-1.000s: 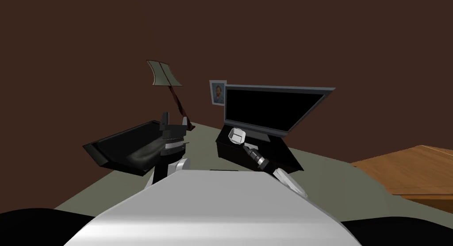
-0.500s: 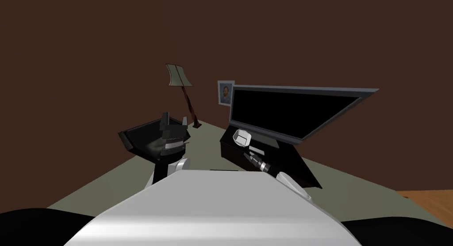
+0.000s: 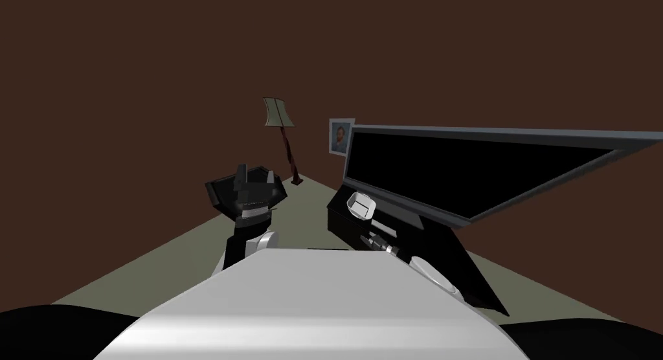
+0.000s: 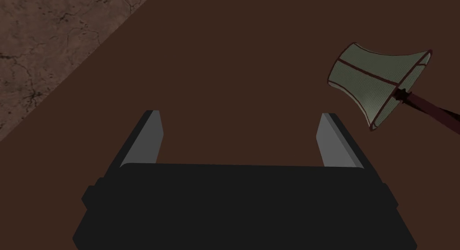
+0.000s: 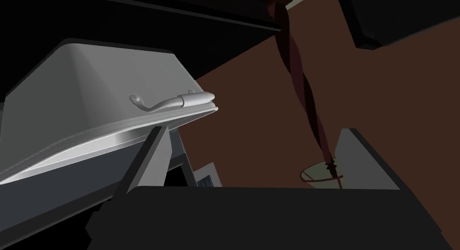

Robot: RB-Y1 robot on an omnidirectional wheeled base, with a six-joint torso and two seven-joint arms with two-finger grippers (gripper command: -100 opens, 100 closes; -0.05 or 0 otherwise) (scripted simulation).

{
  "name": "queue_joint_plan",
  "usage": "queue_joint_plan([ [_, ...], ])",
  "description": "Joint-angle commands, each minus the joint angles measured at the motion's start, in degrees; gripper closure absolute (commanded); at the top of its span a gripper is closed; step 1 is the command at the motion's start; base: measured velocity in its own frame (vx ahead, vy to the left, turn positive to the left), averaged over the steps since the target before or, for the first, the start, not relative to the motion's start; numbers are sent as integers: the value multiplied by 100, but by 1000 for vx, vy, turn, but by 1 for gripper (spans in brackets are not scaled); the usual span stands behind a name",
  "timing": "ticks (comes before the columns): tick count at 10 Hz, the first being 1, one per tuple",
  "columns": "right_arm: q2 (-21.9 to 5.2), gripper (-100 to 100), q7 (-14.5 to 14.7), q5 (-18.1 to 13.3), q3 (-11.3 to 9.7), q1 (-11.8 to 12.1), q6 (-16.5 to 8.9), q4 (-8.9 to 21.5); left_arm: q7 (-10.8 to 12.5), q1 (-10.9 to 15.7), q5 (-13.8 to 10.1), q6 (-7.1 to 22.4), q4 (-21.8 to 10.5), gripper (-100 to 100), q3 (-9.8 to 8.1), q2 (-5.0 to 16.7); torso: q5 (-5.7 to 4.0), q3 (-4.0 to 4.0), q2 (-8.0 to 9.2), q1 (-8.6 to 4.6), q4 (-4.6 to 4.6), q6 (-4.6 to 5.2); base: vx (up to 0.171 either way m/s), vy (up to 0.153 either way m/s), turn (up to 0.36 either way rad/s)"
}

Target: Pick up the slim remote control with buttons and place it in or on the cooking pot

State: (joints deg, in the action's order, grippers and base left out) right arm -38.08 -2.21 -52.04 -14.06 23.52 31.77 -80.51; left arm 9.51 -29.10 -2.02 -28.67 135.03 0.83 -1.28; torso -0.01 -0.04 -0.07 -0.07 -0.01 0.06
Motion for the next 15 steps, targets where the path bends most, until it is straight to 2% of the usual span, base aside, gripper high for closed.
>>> queue_joint_plan([
  [1, -135, -100, 15, -286, -141, -23, 5, 286, 0, 0, 0, 0, 0, 0, 0, 0, 0, 0, 0, 0, 0, 0, 30, -21, 369],
  [2, -135, -100, 15, -385, -141, -23, 5, 332, 0, 1, 0, 0, 0, 0, 1, 0, 0, -2, -3, -1, 0, -5, 27, -30, 178],
  [5, -398, -100, 23, -885, -345, -78, 34, 857, 0, 0, 0, 0, 0, 0, 0, 0, -1, -1, -2, -4, -1, 2, 27, -30, 282],
  [6, -398, -100, 23, -957, -345, -78, 34, 912, 0, 1, 0, 0, 0, 0, 0, 0, -1, -3, -5, -5, 0, -4, 30, -36, 148],
  [7, -528, -100, 24, -1177, -436, -107, 44, 1162, 0, -1, 0, 0, 0, 0, -1, 0, -1, -3, -5, -5, -1, 3, 35, -29, 243],
  [8, -528, -100, 24, -1228, -436, -107, 44, 1089, 0, 0, 0, 0, 0, 0, 0, 0, 0, -3, -5, -3, -1, 0, 27, -32, 204],
  [9, -528, -100, 24, -1228, -436, -107, 44, 1191, 0, 0, 0, 0, 0, 0, 0, 0, -1, -3, -5, -2, -1, 1, 13, -18, 1],
  [10, -655, -100, 24, -1487, -520, -136, 52, 1405, 0, -1, 0, 0, 0, 0, -1, 0, 0, -1, -1, 3, 0, 5, 25, -22, 269],
  [13, -900, -100, 17, -1888, -660, -194, 59, 1966, 0, -1, 0, 0, 0, 0, -1, 1, -3, -4, -6, -11, -2, 6, 28, -51, 306],
  [14, -900, -100, 17, -1961, -660, -194, 59, 1966, 0, 0, 0, 0, 0, 0, 0, 0, -1, -2, -4, -6, -1, 0, 17, -32, 127],
  [15, -1013, -100, 9, -2174, -719, -223, 60, 2200, 0, -1, 0, 0, 0, 0, -1, 0, -1, -2, -3, -1, -1, 5, 16, -33, 242],
])
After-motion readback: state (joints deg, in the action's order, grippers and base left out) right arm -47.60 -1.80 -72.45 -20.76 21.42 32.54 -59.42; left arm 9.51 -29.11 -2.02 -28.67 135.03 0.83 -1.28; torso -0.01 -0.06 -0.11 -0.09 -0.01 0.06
